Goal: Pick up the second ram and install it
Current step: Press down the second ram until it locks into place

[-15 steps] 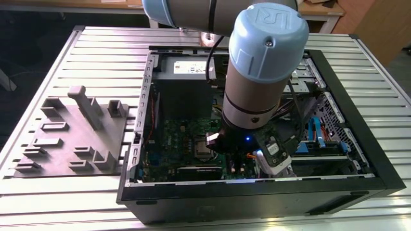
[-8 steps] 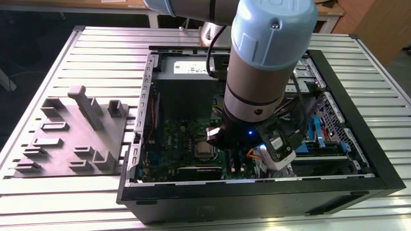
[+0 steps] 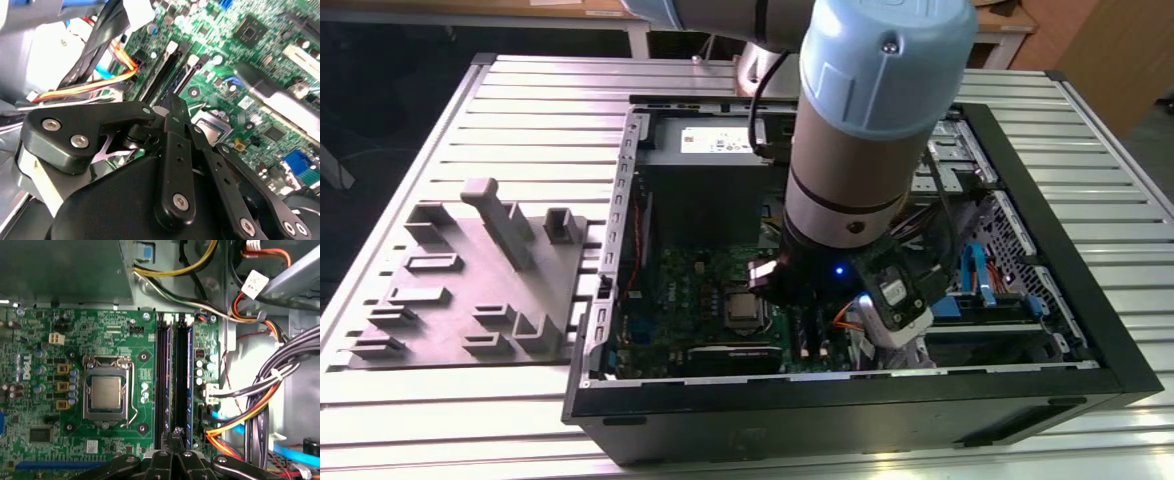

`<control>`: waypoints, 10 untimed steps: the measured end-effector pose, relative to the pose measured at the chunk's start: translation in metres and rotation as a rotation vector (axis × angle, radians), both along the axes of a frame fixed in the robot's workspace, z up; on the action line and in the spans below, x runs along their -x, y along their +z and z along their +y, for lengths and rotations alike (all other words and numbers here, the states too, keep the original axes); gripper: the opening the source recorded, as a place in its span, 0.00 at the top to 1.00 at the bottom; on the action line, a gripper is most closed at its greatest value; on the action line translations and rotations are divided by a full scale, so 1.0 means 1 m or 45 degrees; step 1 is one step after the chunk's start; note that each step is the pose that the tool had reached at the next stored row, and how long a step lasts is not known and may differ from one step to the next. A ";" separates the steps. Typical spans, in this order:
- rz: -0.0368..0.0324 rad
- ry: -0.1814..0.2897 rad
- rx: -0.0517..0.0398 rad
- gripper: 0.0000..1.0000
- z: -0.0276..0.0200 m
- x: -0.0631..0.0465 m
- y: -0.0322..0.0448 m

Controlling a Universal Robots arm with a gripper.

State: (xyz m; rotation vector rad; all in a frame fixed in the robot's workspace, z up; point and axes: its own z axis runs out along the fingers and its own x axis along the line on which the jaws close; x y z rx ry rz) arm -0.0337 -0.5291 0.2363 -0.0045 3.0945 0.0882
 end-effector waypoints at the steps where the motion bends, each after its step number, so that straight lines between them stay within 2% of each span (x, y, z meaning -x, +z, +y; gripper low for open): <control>1: 0.0000 0.000 0.000 0.90 0.0026 0.000 -0.0001; 10: -0.0001 0.000 0.000 0.90 0.0278 0.000 -0.0002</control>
